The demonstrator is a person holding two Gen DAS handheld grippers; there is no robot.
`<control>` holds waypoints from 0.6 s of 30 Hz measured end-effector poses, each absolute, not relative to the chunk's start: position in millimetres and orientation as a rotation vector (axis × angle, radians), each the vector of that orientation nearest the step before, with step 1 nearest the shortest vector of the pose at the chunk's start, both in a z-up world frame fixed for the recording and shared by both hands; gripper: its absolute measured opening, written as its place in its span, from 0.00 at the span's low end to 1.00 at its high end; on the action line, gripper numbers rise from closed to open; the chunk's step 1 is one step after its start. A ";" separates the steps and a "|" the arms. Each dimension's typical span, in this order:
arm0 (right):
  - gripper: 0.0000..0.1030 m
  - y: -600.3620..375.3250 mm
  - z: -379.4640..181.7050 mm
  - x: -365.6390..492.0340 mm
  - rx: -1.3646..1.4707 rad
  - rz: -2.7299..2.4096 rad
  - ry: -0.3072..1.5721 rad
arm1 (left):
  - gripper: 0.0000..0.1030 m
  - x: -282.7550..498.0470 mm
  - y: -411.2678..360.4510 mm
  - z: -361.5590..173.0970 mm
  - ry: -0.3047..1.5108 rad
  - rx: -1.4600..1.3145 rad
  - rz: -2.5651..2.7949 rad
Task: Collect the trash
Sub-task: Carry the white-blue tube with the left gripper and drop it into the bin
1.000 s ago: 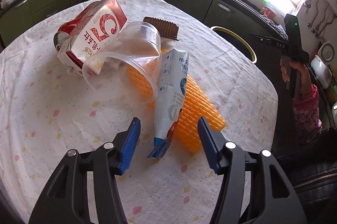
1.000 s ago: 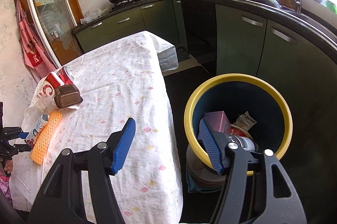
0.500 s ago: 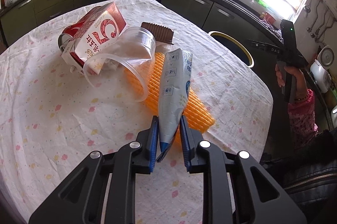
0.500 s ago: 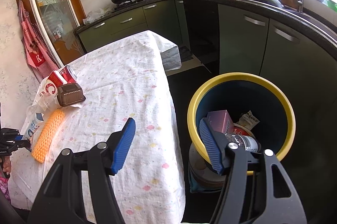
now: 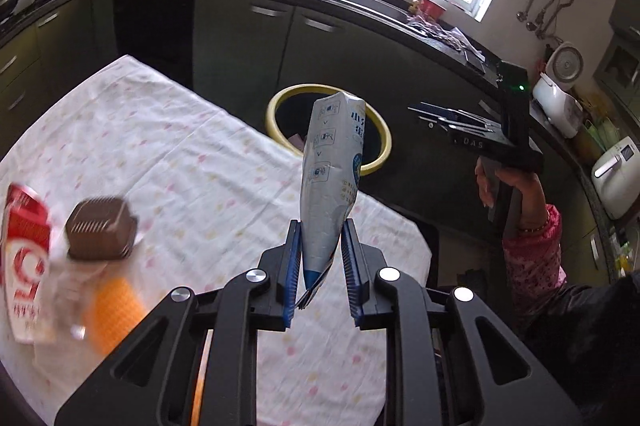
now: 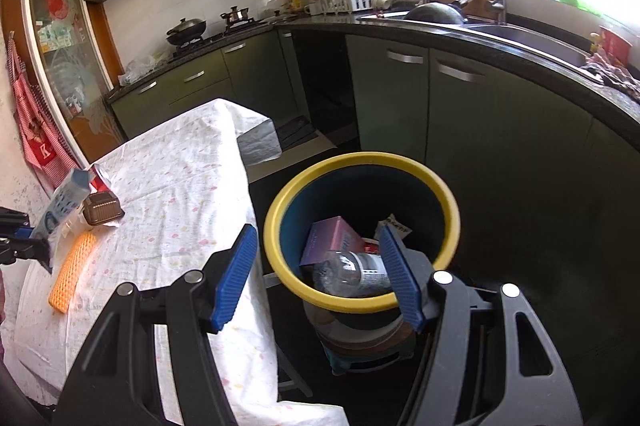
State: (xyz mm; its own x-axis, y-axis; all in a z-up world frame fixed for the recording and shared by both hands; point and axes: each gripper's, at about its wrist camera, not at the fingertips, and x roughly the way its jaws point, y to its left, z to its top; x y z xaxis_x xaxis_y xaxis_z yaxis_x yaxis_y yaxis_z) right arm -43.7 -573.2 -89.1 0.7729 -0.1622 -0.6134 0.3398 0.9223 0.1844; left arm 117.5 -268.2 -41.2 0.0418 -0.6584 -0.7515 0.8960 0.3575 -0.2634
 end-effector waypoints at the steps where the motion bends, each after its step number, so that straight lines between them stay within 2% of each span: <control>1: 0.59 -579.5 -88.4 -50.4 0.304 -0.290 0.625 | 0.20 118.9 -291.6 -41.4 0.942 0.334 -1.237; 11: 0.59 -628.1 -104.0 -95.3 0.401 -0.360 0.600 | 0.23 146.8 -479.7 -93.8 1.083 0.448 -1.245; 12: 0.59 -630.9 -106.5 -97.0 0.408 -0.364 0.601 | 0.26 148.5 -491.9 -96.7 1.078 0.448 -1.240; 15: 0.59 -637.1 -112.2 -98.8 0.429 -0.369 0.604 | 0.54 155.5 -516.5 -98.3 1.048 0.440 -1.202; 16: 0.59 -637.5 -113.9 -99.0 0.434 -0.369 0.605 | 0.58 157.4 -518.1 -94.7 1.030 0.422 -1.193; 18: 0.60 -637.7 -116.7 -99.2 0.438 -0.367 0.608 | 0.58 158.8 -512.4 -83.1 1.016 0.377 -1.200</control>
State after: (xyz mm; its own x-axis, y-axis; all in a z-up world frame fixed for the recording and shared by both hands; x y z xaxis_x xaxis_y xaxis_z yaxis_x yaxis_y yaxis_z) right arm -99.2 -637.7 -116.7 0.7623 -0.1999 -0.6156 0.4510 0.8462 0.2837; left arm 158.8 -512.4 -83.1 0.0107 -0.5879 -0.8088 0.8945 0.3672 -0.2550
